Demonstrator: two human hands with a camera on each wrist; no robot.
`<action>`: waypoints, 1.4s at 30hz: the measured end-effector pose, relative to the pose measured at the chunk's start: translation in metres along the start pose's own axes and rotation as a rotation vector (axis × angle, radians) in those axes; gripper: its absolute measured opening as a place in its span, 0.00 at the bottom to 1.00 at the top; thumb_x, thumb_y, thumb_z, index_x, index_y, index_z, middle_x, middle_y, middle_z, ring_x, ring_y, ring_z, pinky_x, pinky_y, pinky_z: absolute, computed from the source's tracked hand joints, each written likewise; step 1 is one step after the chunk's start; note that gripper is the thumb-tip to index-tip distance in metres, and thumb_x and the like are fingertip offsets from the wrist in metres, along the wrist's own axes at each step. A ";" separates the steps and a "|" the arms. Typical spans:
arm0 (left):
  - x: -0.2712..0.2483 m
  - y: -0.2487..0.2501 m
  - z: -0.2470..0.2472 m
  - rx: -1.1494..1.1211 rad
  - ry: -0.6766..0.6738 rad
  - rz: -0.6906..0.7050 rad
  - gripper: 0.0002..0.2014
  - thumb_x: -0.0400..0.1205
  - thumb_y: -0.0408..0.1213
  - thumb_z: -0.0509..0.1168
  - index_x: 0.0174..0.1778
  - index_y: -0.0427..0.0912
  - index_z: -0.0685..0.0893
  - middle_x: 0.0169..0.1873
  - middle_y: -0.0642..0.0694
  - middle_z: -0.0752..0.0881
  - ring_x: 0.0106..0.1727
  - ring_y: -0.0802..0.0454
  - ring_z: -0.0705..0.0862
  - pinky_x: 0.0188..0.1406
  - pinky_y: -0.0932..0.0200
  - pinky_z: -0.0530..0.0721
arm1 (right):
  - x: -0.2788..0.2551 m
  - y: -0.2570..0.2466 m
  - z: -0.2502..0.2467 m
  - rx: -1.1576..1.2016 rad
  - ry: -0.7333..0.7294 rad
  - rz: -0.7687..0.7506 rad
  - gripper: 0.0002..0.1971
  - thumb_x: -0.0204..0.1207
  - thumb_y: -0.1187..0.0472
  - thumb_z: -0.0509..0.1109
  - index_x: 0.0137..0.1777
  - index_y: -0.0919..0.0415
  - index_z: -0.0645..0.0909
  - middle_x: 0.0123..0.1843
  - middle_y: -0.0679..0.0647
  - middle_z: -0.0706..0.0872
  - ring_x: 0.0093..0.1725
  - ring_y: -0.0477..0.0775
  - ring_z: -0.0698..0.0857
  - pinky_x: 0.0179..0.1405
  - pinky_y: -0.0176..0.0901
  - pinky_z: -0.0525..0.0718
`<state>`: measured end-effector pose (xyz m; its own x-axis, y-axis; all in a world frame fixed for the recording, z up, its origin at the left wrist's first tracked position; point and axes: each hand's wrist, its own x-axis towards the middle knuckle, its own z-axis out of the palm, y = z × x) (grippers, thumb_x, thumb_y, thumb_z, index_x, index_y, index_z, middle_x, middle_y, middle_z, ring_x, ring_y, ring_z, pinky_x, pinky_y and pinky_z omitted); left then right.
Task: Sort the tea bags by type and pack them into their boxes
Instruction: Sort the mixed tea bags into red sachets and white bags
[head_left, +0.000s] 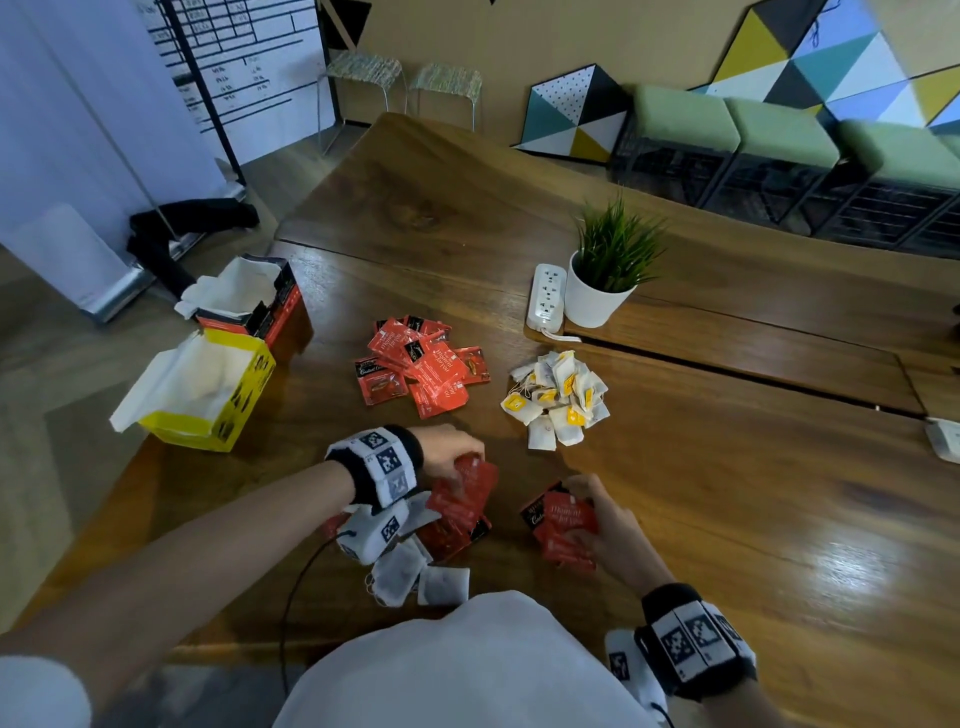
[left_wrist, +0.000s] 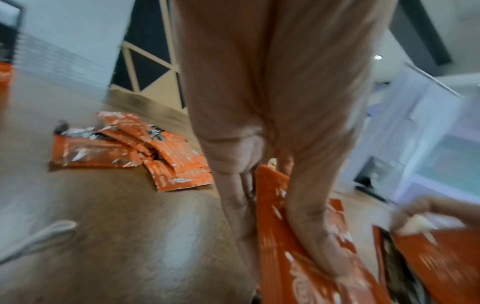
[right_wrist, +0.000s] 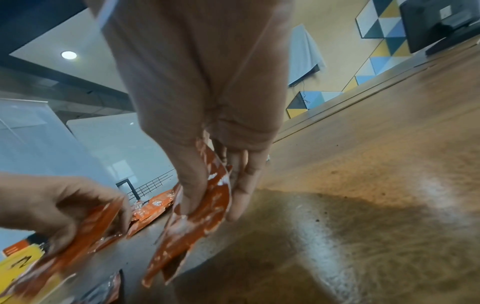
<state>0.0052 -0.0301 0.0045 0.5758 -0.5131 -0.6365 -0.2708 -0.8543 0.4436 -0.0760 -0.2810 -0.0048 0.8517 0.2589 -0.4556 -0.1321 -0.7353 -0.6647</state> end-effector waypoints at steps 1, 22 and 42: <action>-0.002 0.005 0.005 0.088 -0.031 0.026 0.25 0.75 0.33 0.71 0.67 0.40 0.74 0.63 0.41 0.77 0.64 0.45 0.76 0.54 0.56 0.76 | 0.001 0.001 0.000 0.000 -0.016 0.001 0.26 0.76 0.70 0.67 0.68 0.48 0.63 0.70 0.57 0.75 0.59 0.49 0.82 0.45 0.36 0.88; -0.016 0.005 0.011 0.110 -0.088 0.133 0.19 0.76 0.35 0.70 0.63 0.37 0.80 0.63 0.42 0.77 0.64 0.47 0.75 0.57 0.57 0.74 | 0.032 -0.018 -0.020 -0.173 0.099 0.014 0.20 0.79 0.66 0.66 0.71 0.63 0.70 0.66 0.57 0.78 0.61 0.51 0.79 0.57 0.35 0.77; -0.034 -0.063 -0.058 -0.804 0.768 -0.222 0.31 0.73 0.35 0.72 0.70 0.43 0.67 0.69 0.37 0.76 0.68 0.39 0.77 0.68 0.43 0.76 | 0.059 -0.045 -0.019 0.109 0.097 0.055 0.22 0.76 0.66 0.69 0.70 0.59 0.70 0.63 0.56 0.81 0.55 0.51 0.83 0.42 0.34 0.83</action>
<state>0.0478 0.0456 0.0350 0.9455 0.0660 -0.3189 0.3106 -0.4772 0.8221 -0.0101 -0.2447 0.0090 0.8858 0.1545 -0.4376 -0.2300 -0.6728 -0.7031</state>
